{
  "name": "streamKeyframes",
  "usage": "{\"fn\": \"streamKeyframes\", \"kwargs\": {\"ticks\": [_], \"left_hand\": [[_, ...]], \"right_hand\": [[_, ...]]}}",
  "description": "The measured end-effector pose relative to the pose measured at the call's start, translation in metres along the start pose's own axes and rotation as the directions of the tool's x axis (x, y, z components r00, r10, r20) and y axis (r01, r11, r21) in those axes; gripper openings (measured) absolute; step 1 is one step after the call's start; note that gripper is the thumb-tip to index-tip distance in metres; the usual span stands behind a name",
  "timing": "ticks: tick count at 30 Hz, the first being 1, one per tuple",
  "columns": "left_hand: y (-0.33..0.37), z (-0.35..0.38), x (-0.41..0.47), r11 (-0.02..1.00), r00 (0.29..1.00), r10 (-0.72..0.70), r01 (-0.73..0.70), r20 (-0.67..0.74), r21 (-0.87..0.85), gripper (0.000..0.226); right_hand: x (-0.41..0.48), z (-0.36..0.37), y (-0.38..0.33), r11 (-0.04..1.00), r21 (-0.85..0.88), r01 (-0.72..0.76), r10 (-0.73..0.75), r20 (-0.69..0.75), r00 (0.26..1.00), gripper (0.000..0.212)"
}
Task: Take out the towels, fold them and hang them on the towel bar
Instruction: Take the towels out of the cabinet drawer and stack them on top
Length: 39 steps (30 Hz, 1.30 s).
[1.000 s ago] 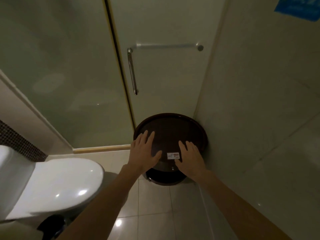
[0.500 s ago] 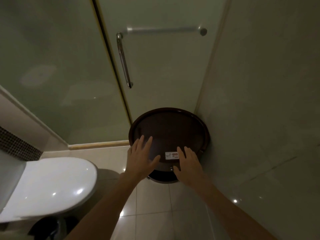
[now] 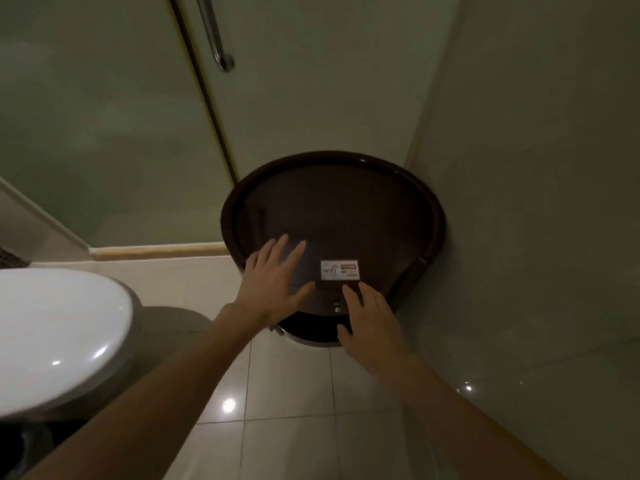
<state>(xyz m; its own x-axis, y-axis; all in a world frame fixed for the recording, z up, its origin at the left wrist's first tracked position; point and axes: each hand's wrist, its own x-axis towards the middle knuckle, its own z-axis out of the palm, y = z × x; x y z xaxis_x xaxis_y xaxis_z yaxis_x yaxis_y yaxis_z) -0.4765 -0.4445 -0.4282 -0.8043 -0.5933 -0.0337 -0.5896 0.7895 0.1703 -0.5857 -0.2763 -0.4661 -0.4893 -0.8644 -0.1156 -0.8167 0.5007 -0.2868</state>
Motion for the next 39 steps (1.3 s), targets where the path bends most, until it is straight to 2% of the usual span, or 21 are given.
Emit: {"fn": "streamKeyframes", "kwargs": {"ticks": [7,11,17,21,26,31,39], "left_hand": [[-0.023,0.095,0.062,0.994,0.996,0.064,-0.058,-0.058,0.094,0.072],[-0.032,0.129,0.089,0.990,0.993,0.090,-0.082,-0.074,0.111,0.071],[-0.040,0.161,0.104,0.990,0.980,0.109,-0.092,-0.165,0.104,0.076],[-0.043,0.174,0.112,0.977,0.965,0.140,-0.099,-0.222,0.188,0.078],[-0.045,0.176,0.118,0.973,0.966,0.122,-0.071,-0.228,0.221,0.081],[-0.041,0.172,0.117,0.980,0.988,0.079,-0.052,-0.134,0.194,0.081],[-0.043,0.169,0.116,0.986,0.997,0.047,-0.036,-0.064,0.160,0.084]], "right_hand": [[0.034,0.112,0.045,1.000,-0.009,0.019,-0.020,-0.080,0.997,0.066],[0.053,0.158,0.058,0.997,-0.032,0.074,-0.079,-0.167,0.983,0.047],[0.086,0.193,0.065,0.972,-0.180,0.154,-0.215,-0.401,0.890,0.014],[0.096,0.204,0.068,0.972,-0.176,0.155,-0.225,-0.515,0.827,0.008],[0.096,0.209,0.068,0.961,-0.209,0.179,-0.266,-0.538,0.800,0.010],[0.093,0.205,0.063,0.972,-0.158,0.174,-0.231,-0.518,0.824,0.007],[0.069,0.206,0.060,0.974,-0.132,0.186,-0.227,-0.493,0.840,0.008]]}}
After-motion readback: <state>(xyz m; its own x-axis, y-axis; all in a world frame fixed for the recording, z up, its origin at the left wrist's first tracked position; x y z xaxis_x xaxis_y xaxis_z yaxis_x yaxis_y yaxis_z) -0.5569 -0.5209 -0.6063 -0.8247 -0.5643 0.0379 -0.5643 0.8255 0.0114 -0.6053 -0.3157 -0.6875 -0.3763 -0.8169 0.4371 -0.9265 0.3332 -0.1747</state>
